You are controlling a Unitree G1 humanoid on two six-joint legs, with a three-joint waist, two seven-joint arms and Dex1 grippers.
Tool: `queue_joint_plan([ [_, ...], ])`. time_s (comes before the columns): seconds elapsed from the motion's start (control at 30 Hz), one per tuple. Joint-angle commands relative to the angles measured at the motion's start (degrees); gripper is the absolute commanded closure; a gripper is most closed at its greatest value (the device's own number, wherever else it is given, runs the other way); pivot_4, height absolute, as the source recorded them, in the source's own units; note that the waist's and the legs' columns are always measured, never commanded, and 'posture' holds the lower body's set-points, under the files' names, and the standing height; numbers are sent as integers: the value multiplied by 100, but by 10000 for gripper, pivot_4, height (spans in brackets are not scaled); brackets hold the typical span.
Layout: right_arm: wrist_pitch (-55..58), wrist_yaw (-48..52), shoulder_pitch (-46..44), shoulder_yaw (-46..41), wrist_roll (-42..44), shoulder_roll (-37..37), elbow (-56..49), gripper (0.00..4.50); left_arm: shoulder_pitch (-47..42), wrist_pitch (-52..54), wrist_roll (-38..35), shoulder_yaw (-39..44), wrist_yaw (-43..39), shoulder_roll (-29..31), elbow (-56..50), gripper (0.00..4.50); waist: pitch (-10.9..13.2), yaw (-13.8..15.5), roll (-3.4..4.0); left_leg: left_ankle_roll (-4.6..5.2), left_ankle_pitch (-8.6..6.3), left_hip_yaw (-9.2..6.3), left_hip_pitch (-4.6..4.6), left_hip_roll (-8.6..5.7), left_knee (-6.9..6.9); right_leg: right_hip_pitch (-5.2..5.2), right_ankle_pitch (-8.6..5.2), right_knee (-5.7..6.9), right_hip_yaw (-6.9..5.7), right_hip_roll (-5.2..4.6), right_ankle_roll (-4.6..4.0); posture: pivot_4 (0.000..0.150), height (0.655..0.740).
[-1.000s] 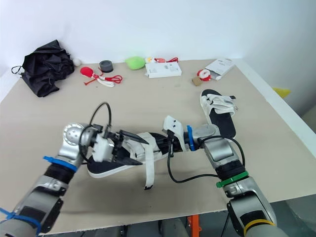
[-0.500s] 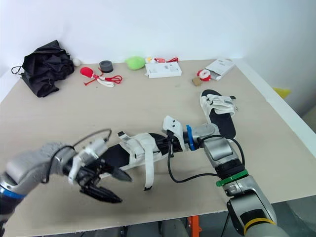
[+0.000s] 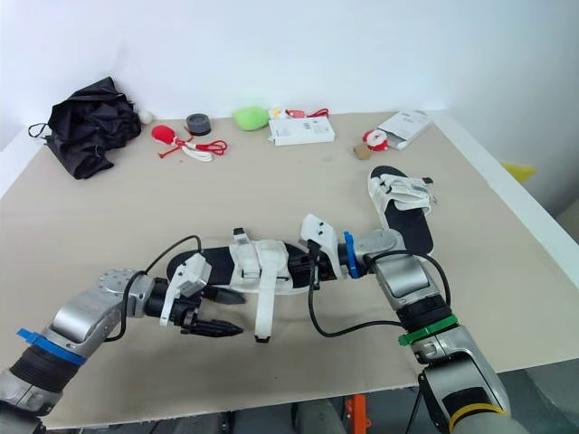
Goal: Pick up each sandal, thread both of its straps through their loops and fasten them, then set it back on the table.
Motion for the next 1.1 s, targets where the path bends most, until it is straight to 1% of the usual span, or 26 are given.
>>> queue_joint_plan([
  [0.03, 246, -68, 259, 296, -238, -48, 257, 45000, -61, 940, -865, 361, 11, -121, -638, 12230, 1, -1, -3, 2, -2, 1, -1, 0, 0, 0, 0, 0, 0, 0, 0, 1500, 7400],
  [0.13, 259, -80, 262, 282, -235, -43, 259, 45000, 58, 1702, -1246, 253, -41, 5, -1106, 12230, 0, -10, -3, 8, -9, 0, -7, 1, 0, -2, 0, -1, 1, 1, 1, 1500, 7400],
  [0.27, 286, -115, 277, 278, -226, -27, 233, 45000, 208, 2042, -1182, 35, -8, 138, -1291, 12230, 0, -37, -2, 10, -10, -2, -5, 1, -2, -2, -2, 0, 2, 6, 0, 1500, 7400],
  [0.37, 306, -137, 293, 257, -206, -28, 216, 45000, 169, 2217, -1158, 51, 186, 18, -1169, 12230, -1, -41, -3, 10, -10, -5, -3, 1, -2, -1, -3, 0, 0, 6, -2, 1500, 7400],
  [0.5, 321, -149, 333, 234, -190, -57, 177, 45000, 80, 2067, -835, -43, 370, -158, -886, 12230, -2, -40, -3, 10, -10, -4, -1, -2, 1, 1, -2, 0, 1, 4, -1, 1500, 7400],
  [0.67, 350, -172, 376, 216, -184, -66, 132, 45000, -4, 2291, -905, -17, 606, -512, -751, 12230, -3, -40, -4, 10, -10, -4, -3, -2, 0, 2, -3, -1, 1, 4, -1, 1500, 7400],
  [0.73, 363, -184, 379, 217, -187, -64, 122, 45000, -65, 2258, -831, -73, 658, -639, -653, 17615, -3, -39, -4, 10, -11, -4, -3, -2, -1, 2, -2, -1, 1, 4, -1, 1500, 7400],
  [0.77, 370, -187, 380, 215, -186, -65, 114, 45000, -93, 2243, -808, -90, 649, -668, -620, 18910, -3, -39, -4, 10, -10, -4, -3, -3, -1, 2, -2, -1, 1, 4, -1, 1500, 7400],
  [0.83, 383, -185, 383, 208, -180, -75, 93, 45000, -142, 2228, -771, -105, 656, -715, -568, 26994, -3, -39, -4, 10, -10, -5, -3, -3, -1, 2, -2, -1, 1, 5, -1, 1500, 7400],
  [0.87, 389, -181, 383, 202, -178, -86, 84, 45000, -158, 2224, -756, -123, 631, -714, -557, 28876, -3, -39, -4, 10, -11, -5, -3, -3, -1, 2, -2, -1, 1, 4, -1, 1500, 7400],
  [0.9, 396, -177, 379, 196, -177, -97, 79, 45000, -170, 2212, -737, -135, 613, -715, -546, 33190, -3, -39, -4, 10, -11, -5, -3, -3, -1, 2, -2, -1, 1, 4, -1, 1500, 7400],
  [0.93, 399, -173, 377, 192, -179, -109, 75, 45000, -177, 2226, -739, -141, 593, -709, -542, 35049, -3, -39, -4, 10, -10, -5, -3, -4, -1, 2, -2, -1, 1, 4, -1, 1500, 7400],
  [0.97, 396, -169, 372, 192, -184, -116, 81, 45000, -185, 2233, -748, -150, 552, -704, -534, 40207, -3, -39, -4, 10, -10, -5, -3, -4, -1, 2, -2, -1, 2, 4, -1, 1500, 7400],
  [1.03, 396, -163, 362, 192, -193, -132, 85, 45000, -212, 2240, -780, -133, 470, -691, -522, 43692, -3, -38, -4, 10, -11, -5, -3, -4, -1, 2, -2, -1, 2, 3, -1, 1500, 7400],
  [1.1, 394, -161, 358, 195, -201, -143, 87, 45000, -272, 2244, -799, -94, 415, -700, -487, 43692, -3, -33, -3, 10, -10, -5, -3, -5, -1, 3, -2, -1, 2, 2, -1, 1500, 7400],
])
